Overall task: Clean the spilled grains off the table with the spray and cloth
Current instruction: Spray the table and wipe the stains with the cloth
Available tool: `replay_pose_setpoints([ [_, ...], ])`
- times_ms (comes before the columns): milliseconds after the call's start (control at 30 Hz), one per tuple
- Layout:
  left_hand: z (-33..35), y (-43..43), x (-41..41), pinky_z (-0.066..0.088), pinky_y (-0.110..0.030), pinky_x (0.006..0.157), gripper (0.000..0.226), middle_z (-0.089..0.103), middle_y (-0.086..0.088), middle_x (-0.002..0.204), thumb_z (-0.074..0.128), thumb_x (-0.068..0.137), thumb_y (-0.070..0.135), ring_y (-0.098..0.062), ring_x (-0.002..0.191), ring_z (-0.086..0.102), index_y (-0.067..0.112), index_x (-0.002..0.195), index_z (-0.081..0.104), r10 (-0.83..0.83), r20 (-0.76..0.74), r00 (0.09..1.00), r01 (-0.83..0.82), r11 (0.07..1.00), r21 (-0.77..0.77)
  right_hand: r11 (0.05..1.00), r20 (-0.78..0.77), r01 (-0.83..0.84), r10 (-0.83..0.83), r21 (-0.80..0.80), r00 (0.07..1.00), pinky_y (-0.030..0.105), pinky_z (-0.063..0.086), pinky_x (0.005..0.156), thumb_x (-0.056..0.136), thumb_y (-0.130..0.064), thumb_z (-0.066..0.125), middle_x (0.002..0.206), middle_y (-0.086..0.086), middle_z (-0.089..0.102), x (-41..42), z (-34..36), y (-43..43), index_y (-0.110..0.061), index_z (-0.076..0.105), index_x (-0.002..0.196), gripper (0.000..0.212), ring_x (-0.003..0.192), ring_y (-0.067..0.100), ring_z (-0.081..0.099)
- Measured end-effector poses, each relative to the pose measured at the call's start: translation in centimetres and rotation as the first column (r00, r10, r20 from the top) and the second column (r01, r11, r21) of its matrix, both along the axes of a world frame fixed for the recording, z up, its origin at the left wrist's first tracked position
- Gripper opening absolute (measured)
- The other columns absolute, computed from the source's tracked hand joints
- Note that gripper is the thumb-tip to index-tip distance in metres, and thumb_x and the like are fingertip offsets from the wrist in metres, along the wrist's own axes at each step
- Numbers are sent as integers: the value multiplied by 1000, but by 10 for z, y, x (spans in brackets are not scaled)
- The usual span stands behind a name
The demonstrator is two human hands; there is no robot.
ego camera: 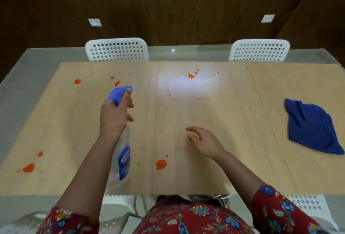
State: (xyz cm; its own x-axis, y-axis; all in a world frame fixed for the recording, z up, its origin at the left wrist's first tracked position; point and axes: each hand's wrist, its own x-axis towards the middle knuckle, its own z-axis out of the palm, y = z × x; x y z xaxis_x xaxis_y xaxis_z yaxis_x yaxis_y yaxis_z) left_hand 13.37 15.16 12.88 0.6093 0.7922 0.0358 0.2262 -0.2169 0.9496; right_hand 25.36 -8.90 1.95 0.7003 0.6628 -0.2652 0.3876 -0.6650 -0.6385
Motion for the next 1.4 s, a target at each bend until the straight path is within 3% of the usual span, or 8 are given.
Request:
replay_pose_setpoints([
  [300,-15,62,1,47,-42,67,23,50,-3,78,55,90,52,-39,72,61,34,80,44,398,321,860,-441,895,73,991,-7,-137,137,-1,991,28,36,109,100,-35,47,141,-7,53,-8,1,49,-25,52,137,38,130,11,47],
  [467,-32,46,2,41,-24,87,38,52,9,106,56,87,45,-5,94,53,15,111,51,382,363,850,-441,893,94,994,-55,-111,112,8,992,28,38,106,101,-36,46,140,-11,53,-5,-2,46,-28,49,139,39,128,9,48],
  [600,-76,13,3,16,-35,119,97,24,-24,153,71,81,36,-34,143,24,-8,148,17,497,62,866,-500,862,78,997,-101,-28,36,78,994,27,40,103,99,-34,51,134,-9,58,5,-2,30,-29,52,136,38,124,9,52],
  [733,-100,-56,14,5,-30,117,106,-1,-29,157,76,81,21,-37,148,4,-9,148,0,509,-220,832,-548,816,-182,989,-146,54,-33,141,989,25,41,98,98,-33,54,129,-10,61,21,-1,1,-29,53,134,36,122,8,54],
  [933,-122,-140,64,27,-29,114,57,42,-7,146,63,91,15,-21,137,37,6,142,41,-15,-231,973,-64,942,-330,954,-231,233,-188,187,955,21,40,92,97,-28,56,122,-9,65,49,2,-63,-28,56,130,33,114,3,57],
  [1067,-122,-166,110,39,-20,98,30,64,-2,121,59,93,12,-18,119,57,9,123,60,-419,-232,878,333,882,-334,890,-227,412,-368,194,902,23,45,95,97,-27,56,117,-11,66,76,-1,-118,-29,59,125,28,112,2,59],
  [1200,-125,-183,153,42,-25,100,27,65,-3,122,59,94,15,-16,115,59,11,120,63,-515,-325,794,484,857,-175,822,-82,550,-544,148,835,15,43,85,99,-28,51,118,-12,66,105,-6,-165,-26,63,123,27,111,4,58],
  [1400,-125,-204,213,38,-26,102,30,59,2,130,56,96,21,-15,122,53,17,125,60,-570,-441,694,638,770,8,723,245,686,-682,84,689,34,45,90,96,-13,46,134,-1,55,181,-21,-233,-21,57,129,36,125,18,46],
])
